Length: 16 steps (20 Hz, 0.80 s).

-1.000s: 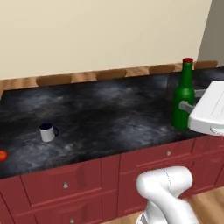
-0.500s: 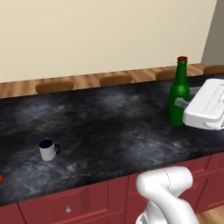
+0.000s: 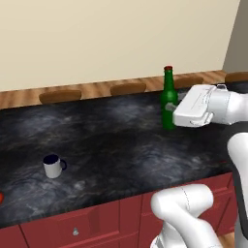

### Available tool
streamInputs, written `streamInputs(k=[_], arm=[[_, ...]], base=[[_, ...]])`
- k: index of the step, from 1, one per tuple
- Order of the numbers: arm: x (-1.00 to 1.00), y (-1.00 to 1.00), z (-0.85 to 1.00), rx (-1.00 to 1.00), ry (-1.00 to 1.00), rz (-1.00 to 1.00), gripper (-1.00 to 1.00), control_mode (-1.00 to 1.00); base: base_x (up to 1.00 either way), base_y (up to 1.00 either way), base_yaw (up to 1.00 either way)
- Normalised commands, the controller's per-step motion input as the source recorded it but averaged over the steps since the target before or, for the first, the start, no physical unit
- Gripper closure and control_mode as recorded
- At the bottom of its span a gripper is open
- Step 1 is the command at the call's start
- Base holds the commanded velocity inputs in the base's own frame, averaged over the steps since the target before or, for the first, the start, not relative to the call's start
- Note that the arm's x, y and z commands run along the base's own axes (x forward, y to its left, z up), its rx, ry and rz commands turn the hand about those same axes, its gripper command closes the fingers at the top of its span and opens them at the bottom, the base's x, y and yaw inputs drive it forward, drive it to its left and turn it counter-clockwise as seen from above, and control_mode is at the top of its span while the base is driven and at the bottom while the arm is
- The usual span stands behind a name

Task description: Open the cabinet directly in front. Then move the beer and the mug to the dining counter with the jar on it.

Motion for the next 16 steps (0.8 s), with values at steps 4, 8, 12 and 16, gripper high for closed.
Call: streamInputs(k=[4,8,12,16], arm=[[0.90,0.67,-0.95,0.04,0.13,0.32,1.00,-1.00],[1.00,0.97,-1.00,0.05,0.17,0.32,1.00,-1.00],[0.97,0.94,-0.90,0.06,0.18,0.33,1.00,-1.00],[0.36,0.42,-0.41,0.01,0.11,0.17,1.00,-1.00]], base=[[0.00,0.00,0.00],[0.00,0.00,0.00],[0.00,0.00,0.00],[0.00,0.00,0.00]])
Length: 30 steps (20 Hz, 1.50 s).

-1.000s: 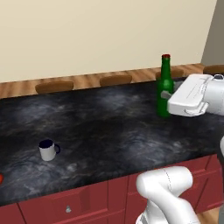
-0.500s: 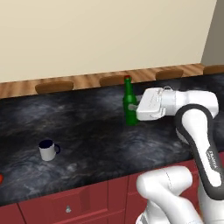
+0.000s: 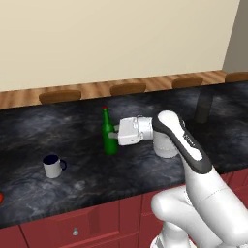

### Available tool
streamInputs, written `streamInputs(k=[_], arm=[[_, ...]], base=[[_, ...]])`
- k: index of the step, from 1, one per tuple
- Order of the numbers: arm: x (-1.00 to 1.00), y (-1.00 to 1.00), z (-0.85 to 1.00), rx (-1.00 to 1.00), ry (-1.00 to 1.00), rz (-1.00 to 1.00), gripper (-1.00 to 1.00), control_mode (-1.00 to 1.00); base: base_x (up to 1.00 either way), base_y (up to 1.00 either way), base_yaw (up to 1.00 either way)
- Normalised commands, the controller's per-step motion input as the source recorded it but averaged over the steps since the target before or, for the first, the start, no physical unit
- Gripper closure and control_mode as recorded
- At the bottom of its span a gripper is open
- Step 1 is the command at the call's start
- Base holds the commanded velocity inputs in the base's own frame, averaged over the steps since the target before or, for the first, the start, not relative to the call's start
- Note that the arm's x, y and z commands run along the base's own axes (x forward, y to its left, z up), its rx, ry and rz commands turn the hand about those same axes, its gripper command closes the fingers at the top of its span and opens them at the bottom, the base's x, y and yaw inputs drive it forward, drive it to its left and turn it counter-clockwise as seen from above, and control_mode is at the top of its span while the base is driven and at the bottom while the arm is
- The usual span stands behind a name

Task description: Open the cabinet directly in front. Then move the beer and the mug to the dining counter with the jar on it.

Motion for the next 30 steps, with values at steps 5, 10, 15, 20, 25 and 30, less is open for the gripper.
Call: streamInputs(k=[5,10,15,20,25,30], arm=[[0.00,0.11,-0.15,0.00,-0.05,0.03,1.00,-1.00],[-0.17,0.06,-0.48,0.00,-0.16,0.12,1.00,-1.00],[-0.14,0.00,-0.35,0.03,-0.14,0.11,1.00,-1.00],[0.00,0.00,-0.33,0.02,-0.05,0.06,1.00,-1.00],[0.00,0.00,-0.51,0.03,-0.01,0.03,1.00,-1.00],[0.00,0.00,-0.50,0.00,0.00,0.03,1.00,-1.00]], base=[[0.00,0.00,0.00],[0.00,0.00,0.00],[0.00,0.00,0.00],[0.00,0.00,0.00],[0.00,0.00,0.00],[0.00,0.00,0.00]])
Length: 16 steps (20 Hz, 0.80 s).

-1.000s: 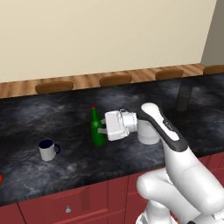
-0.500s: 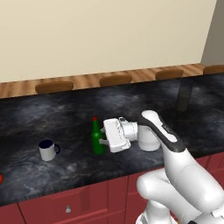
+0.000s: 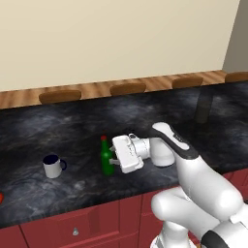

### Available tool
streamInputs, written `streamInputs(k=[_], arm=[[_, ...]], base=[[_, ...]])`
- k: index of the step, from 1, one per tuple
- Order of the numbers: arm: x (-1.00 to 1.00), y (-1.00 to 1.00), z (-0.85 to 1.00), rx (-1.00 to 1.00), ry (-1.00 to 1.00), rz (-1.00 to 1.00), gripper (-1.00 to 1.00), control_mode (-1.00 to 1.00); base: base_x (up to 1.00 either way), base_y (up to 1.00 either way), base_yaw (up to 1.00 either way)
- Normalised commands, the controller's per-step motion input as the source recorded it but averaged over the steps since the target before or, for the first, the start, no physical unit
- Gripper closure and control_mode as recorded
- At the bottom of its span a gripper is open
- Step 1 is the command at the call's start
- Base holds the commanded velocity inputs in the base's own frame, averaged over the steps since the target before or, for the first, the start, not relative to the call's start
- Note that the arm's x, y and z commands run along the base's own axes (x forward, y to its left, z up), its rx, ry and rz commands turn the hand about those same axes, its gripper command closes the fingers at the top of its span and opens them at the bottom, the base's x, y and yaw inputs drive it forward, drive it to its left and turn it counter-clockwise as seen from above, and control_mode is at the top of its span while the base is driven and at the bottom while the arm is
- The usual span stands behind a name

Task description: Open the cabinet directly in front. Then move the beer and the mug to the dining counter with the jar on it.

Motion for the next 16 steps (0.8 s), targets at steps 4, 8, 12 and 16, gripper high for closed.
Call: streamInputs(k=[4,8,12,16], arm=[[0.00,0.00,-0.44,0.00,0.00,0.01,1.00,-1.00],[0.00,0.00,-0.29,0.00,0.00,0.00,1.00,-1.00],[0.00,0.00,-0.33,0.00,-0.02,0.00,1.00,-1.00],[0.00,0.00,-0.12,0.01,-0.01,0.00,1.00,-1.00]], base=[[0.00,0.00,0.00],[0.00,0.00,0.00],[0.00,0.00,0.00],[0.00,0.00,0.00]])
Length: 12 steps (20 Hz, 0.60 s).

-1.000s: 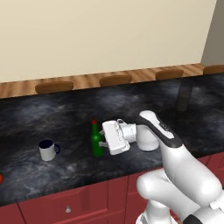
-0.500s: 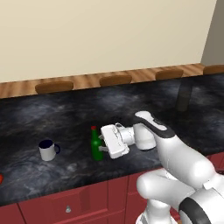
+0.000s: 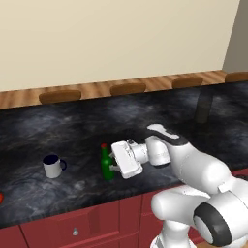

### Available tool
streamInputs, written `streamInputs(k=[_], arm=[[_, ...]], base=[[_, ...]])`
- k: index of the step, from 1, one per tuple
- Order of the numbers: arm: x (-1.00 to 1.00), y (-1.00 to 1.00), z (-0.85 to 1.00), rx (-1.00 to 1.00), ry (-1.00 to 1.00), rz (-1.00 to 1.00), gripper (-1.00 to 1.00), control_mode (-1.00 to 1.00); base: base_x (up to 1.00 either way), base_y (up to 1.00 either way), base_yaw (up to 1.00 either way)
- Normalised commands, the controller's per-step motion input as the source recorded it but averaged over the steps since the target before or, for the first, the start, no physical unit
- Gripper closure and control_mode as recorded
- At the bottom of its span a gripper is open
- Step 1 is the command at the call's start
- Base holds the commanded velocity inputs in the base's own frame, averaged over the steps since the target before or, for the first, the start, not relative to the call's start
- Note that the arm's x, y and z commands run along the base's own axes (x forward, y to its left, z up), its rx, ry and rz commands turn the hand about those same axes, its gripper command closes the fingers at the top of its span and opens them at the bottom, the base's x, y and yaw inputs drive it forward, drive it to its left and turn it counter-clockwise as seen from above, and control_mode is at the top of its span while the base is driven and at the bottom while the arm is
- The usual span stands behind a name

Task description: Open the cabinet directly in front. Then move the beer and the mug to the dining counter with the jar on it.

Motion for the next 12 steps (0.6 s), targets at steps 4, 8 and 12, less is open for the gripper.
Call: streamInputs(k=[4,8,12], arm=[[0.44,0.01,-0.14,0.00,-0.03,0.00,1.00,-1.00],[0.53,0.04,-0.21,0.00,-0.07,0.00,1.00,-1.00],[0.38,0.04,-0.25,0.00,-0.05,0.00,1.00,-1.00]], base=[[0.00,0.00,0.00],[0.00,0.00,0.00],[0.00,0.00,0.00]])
